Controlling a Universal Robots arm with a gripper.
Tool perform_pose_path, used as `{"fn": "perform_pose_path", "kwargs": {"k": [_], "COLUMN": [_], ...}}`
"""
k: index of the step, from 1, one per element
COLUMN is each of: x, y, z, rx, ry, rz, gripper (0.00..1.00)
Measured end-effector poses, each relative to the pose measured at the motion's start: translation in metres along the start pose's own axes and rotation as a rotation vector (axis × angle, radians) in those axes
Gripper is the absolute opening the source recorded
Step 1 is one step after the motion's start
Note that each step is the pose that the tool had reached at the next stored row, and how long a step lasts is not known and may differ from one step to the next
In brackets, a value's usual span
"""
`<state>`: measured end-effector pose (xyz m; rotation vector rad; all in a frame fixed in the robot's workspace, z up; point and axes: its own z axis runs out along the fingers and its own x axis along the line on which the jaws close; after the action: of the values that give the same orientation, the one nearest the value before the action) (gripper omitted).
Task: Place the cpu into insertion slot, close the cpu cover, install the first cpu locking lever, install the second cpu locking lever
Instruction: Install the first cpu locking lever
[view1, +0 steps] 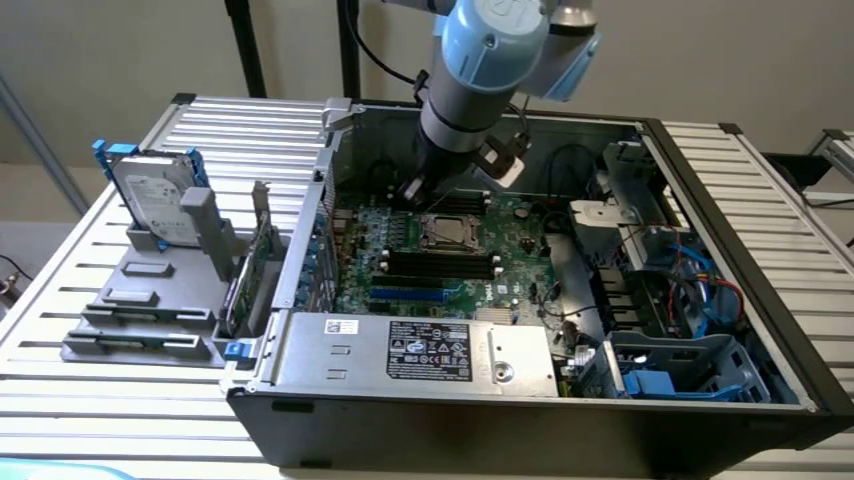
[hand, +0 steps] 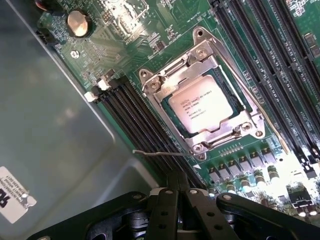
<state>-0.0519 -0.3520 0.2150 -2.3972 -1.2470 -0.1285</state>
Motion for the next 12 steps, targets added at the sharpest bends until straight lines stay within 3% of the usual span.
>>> {"fn": "perform_pose_path", "kwargs": {"k": [5, 12], "x": [-0.0017, -0.0022], "y": [0.002, 0.003], "z": [0.0055, 0.0098], "rx": [-0.0098, -0.0243], "ry": [0.001, -0.0125], "rz": [-0.001, 0.003], "gripper": [0.11, 0.11]}}
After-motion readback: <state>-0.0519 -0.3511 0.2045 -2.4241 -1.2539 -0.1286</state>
